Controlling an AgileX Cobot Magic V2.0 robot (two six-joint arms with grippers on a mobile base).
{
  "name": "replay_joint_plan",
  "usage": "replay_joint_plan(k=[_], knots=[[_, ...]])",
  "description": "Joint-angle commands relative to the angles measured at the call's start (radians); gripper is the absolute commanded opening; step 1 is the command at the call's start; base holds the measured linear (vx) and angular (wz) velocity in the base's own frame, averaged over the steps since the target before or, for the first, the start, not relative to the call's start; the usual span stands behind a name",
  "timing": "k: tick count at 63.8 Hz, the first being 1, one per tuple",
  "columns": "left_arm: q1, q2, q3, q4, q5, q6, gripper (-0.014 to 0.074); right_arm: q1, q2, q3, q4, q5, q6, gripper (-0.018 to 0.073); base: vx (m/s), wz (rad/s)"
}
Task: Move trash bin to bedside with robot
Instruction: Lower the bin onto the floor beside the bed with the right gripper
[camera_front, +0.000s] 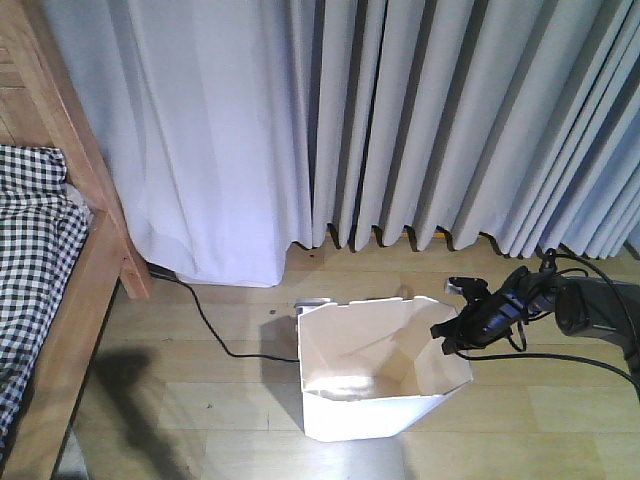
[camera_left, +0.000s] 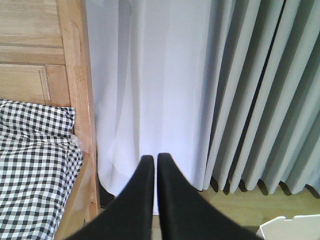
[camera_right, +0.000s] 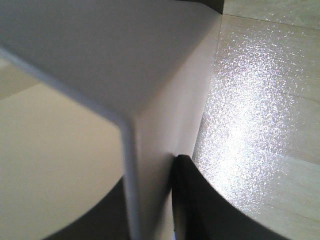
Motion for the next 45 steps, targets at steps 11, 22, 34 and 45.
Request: replay_joint_plan(k=[11,22,34,45], knots=[[0.0,-0.014,0.012,-0.004,-0.069,-0.006,-0.0006,-0.004,-0.042,-0.026,0.042,0.112,0.051,0.0103,0.0,0.0],[0.0,-0.014,0.012,-0.004,-0.069,-0.006,-0.0006,-0.004,-0.028,-0.026,-0.001,0.114,0.079,0.0123,0.0,0.0],[0.0,-0.014,0.012,-0.004,-0.069,-0.006,-0.0006,-0.004,-0.026,-0.026,-0.001,0.108,0.079,0.0158,0.0,0.0],[0.0,-0.014,0.012,-0.004,-0.069,-0.006,-0.0006,-0.004,-0.026,-0.026,-0.001,0.112,0.079,0.0202,0.0,0.0]])
